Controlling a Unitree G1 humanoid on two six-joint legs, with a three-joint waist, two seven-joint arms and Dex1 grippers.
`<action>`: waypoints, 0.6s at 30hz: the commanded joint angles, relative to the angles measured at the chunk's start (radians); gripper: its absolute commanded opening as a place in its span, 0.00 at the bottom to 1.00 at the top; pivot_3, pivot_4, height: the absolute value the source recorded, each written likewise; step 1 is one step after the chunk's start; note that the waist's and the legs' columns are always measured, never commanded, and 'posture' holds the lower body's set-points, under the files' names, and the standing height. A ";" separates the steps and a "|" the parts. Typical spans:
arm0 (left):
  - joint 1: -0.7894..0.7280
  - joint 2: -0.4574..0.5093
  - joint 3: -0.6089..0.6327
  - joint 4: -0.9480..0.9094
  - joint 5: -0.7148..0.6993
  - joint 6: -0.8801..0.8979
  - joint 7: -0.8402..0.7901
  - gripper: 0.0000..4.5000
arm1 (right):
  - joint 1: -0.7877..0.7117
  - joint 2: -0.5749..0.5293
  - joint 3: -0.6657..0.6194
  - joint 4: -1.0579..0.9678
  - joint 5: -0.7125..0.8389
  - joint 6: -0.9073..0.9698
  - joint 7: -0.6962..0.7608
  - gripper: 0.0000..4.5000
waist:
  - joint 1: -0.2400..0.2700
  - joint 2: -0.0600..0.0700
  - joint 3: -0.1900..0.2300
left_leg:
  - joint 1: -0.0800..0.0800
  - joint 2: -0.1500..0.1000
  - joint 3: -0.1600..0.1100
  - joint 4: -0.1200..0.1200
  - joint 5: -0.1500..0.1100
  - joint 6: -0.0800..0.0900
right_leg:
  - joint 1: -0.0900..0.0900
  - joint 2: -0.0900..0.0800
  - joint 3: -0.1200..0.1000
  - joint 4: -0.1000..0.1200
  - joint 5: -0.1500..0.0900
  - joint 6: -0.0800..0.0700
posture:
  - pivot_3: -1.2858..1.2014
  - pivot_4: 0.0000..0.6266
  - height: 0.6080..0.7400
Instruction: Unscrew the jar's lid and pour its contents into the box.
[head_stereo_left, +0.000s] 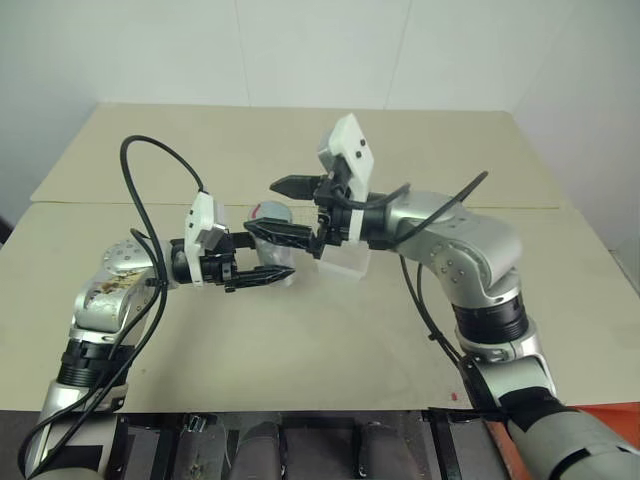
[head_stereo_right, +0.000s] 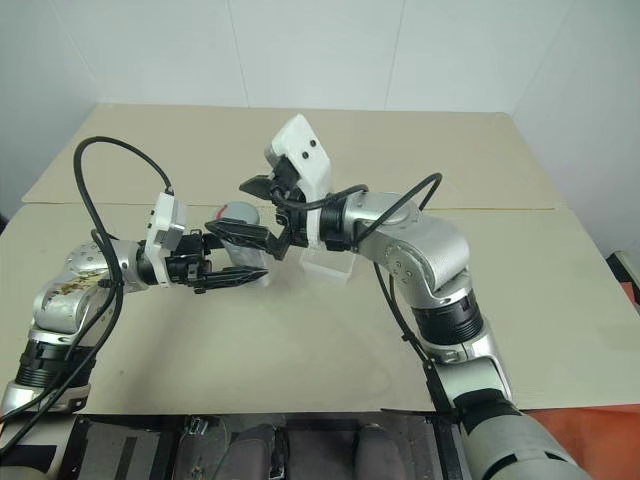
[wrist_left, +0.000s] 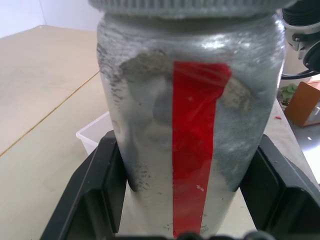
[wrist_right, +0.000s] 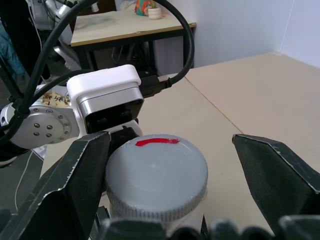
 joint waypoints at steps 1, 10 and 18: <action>-0.012 0.003 0.010 -0.025 -0.002 -0.021 -0.006 0.62 | -0.035 0.007 -0.004 -0.015 0.000 0.006 0.003 0.96 | 0.000 0.000 0.000 | 0.000 0.000 0.000 0.000 0.000 0.000 | 0.000 0.000 0.000 0.000 0.000 0.000 | 0.52 0.24 1.00; -0.013 0.005 0.011 -0.028 0.005 -0.025 -0.006 0.62 | -0.036 -0.003 0.005 -0.011 -0.004 0.012 0.022 0.62 | 0.000 0.000 0.000 | 0.000 0.000 0.000 0.000 0.000 0.000 | 0.000 0.000 0.000 0.000 0.000 0.000 | 0.52 0.24 1.00; -0.054 -0.008 0.043 -0.064 -0.114 0.019 -0.080 0.62 | -0.028 -0.068 0.040 0.009 0.016 -0.073 0.250 0.62 | 0.000 0.000 0.000 | 0.000 0.000 0.000 0.000 0.000 0.000 | 0.000 0.000 0.000 0.000 0.000 0.000 | 0.52 0.24 1.00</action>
